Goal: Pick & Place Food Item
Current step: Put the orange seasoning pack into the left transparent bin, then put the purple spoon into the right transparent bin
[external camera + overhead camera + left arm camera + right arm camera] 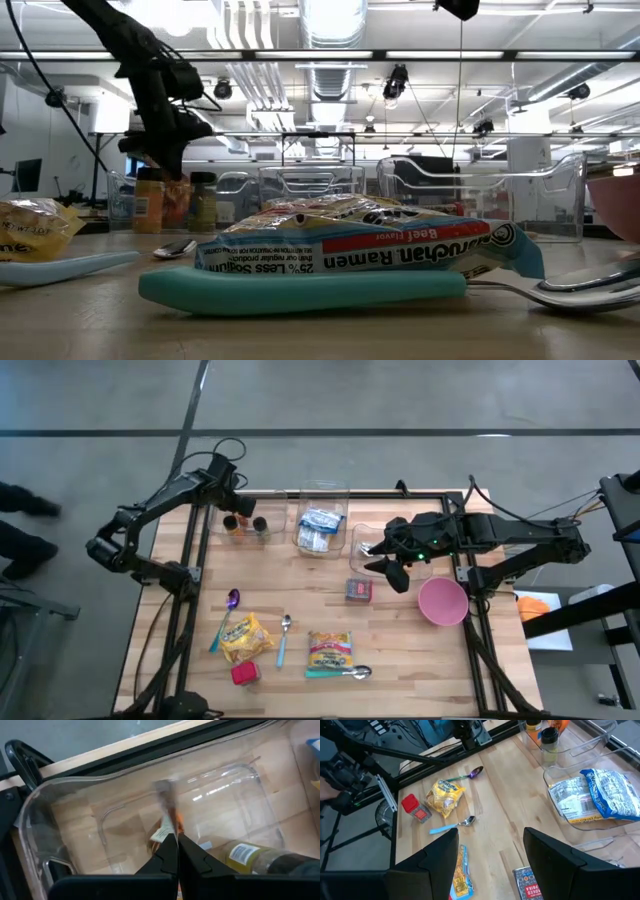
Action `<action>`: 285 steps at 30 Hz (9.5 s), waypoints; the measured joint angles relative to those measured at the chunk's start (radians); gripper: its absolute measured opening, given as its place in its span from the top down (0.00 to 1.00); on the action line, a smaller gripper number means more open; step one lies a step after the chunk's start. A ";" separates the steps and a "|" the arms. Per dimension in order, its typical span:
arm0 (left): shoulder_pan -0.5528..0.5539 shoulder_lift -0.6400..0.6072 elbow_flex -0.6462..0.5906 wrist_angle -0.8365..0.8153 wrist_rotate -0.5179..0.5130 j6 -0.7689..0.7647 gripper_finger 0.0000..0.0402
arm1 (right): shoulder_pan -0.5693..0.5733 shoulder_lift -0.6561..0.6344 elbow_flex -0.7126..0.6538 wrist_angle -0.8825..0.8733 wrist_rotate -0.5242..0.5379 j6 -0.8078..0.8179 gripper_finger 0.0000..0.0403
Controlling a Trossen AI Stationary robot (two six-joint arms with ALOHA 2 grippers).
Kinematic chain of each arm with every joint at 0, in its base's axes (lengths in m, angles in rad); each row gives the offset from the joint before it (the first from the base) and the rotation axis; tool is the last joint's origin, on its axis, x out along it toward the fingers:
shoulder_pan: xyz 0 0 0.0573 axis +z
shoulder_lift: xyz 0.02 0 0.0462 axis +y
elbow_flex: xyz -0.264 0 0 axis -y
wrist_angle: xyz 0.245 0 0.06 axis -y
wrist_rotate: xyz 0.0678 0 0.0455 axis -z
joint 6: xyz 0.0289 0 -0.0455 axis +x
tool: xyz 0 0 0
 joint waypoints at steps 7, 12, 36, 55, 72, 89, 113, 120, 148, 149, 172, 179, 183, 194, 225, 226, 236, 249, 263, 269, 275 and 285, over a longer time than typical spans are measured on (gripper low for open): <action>0.000 -0.001 -0.031 0.018 -0.009 -0.004 1.00 | 0.000 0.000 0.000 0.000 -0.001 0.000 0.45; 0.000 -0.001 -0.033 0.014 -0.010 -0.013 1.00 | 0.000 0.000 0.000 0.000 -0.001 0.000 0.45; 0.000 -0.016 0.075 -0.057 -0.010 -0.029 0.72 | 0.000 0.000 0.000 -0.022 0.000 0.000 0.45; -0.134 -0.134 0.256 -0.451 0.006 -0.006 0.71 | -0.004 0.000 0.000 -0.021 0.054 -0.024 0.45; -0.936 -0.401 0.122 -0.481 0.005 -0.645 0.71 | -0.276 -0.153 -0.141 0.002 -0.099 -0.044 0.45; -1.495 -0.244 -0.049 -0.487 -0.038 -1.346 0.71 | -0.299 -0.221 -0.306 0.099 -0.143 -0.030 0.45; -1.490 -0.182 -0.364 -0.169 0.104 -1.418 0.51 | -0.299 -0.223 -0.302 0.098 -0.194 -0.046 0.45; -1.479 -0.182 -0.418 -0.162 0.100 -1.426 0.32 | -0.299 -0.223 -0.302 0.098 -0.194 -0.049 0.45; -1.436 -0.185 -0.508 -0.065 0.088 -1.333 0.85 | -0.299 -0.223 -0.298 0.099 -0.194 -0.056 0.45; -1.436 -0.185 -0.508 -0.060 0.088 -1.329 0.87 | -0.299 -0.223 -0.298 0.099 -0.194 -0.057 0.45; -1.429 -0.180 -0.428 -0.017 0.027 -1.286 0.98 | -0.299 -0.223 -0.298 0.099 -0.194 -0.052 0.45; -1.409 -0.191 -0.374 -0.062 -0.038 -1.276 0.98 | -0.299 -0.223 -0.298 0.100 -0.193 -0.034 0.45; -1.372 -0.198 -0.331 -0.128 -0.067 -1.216 0.98 | -0.299 -0.223 -0.298 0.101 -0.186 -0.025 0.45; -1.181 -0.206 -0.185 -0.193 -0.123 -0.960 0.98 | -0.299 -0.222 -0.298 0.180 -0.176 0.076 0.45; -0.871 -0.070 -0.012 0.620 -0.215 -0.654 0.98 | -0.136 0.144 -0.193 0.431 0.029 0.266 0.46; -0.871 -0.055 -0.006 0.631 -0.215 -0.654 0.98 | -0.136 0.167 -0.172 0.423 0.033 0.264 0.46; -0.863 0.030 0.141 0.636 -0.094 -0.526 0.98 | -0.124 0.317 0.028 0.272 0.074 0.163 0.46; -0.856 0.034 0.180 0.668 0.017 -0.474 0.98 | -0.124 0.318 0.040 0.300 0.077 0.107 0.46; -0.854 0.034 0.182 0.695 0.075 -0.478 0.98 | -0.138 0.336 0.037 0.329 0.077 0.086 0.50; -0.853 0.034 0.181 0.694 0.073 -0.478 0.98 | -0.137 0.338 0.037 0.329 0.069 0.081 0.77; -0.848 0.034 0.181 0.694 0.071 -0.481 0.99 | -0.138 0.330 0.037 0.321 0.061 0.040 0.97; -0.843 0.034 0.181 0.695 0.054 -0.482 0.91 | -0.139 0.328 0.037 0.321 0.022 0.043 0.98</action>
